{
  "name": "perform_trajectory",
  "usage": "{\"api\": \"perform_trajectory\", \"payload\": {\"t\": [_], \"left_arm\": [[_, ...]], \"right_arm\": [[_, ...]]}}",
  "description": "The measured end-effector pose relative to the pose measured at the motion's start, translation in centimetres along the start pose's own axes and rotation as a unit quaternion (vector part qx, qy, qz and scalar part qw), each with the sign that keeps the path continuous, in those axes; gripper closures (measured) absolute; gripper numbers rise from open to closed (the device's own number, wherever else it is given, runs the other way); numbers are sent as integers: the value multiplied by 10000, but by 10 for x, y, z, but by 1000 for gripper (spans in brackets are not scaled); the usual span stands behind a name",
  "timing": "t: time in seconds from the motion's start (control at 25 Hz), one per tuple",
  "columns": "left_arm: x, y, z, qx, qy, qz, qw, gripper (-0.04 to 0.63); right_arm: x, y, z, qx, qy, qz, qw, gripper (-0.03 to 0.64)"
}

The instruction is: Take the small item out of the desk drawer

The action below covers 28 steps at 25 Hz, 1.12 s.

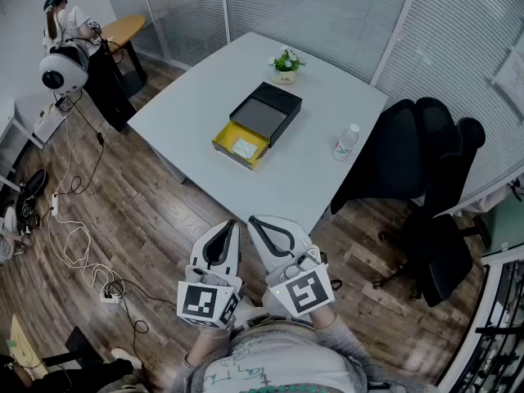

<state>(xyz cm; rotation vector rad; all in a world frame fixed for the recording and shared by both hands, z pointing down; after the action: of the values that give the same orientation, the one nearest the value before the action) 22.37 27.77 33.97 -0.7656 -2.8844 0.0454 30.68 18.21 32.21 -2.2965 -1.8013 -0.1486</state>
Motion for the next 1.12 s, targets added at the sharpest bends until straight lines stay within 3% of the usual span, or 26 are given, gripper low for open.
{"api": "perform_trajectory", "payload": {"t": [0.24, 1.12], "left_arm": [[-1, -7, -5, 23, -31, 9, 10000, 597], [-18, -29, -20, 161, 29, 295, 9994, 597]], "right_arm": [[-9, 1, -5, -265, -113, -61, 9996, 615], [-37, 12, -24, -175, -224, 271, 9992, 614]]}}
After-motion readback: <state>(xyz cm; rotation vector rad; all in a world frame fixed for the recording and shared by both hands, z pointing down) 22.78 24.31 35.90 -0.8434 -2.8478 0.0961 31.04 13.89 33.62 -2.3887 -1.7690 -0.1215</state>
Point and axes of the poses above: the fingertips, and each gripper's own axes: y backward along the fingers, x to its left, z out of its top, the point moved 9 cm from there along y, backward along the fingers, and after that the axes turned 13 degrees about z, right-handed, at the moved point
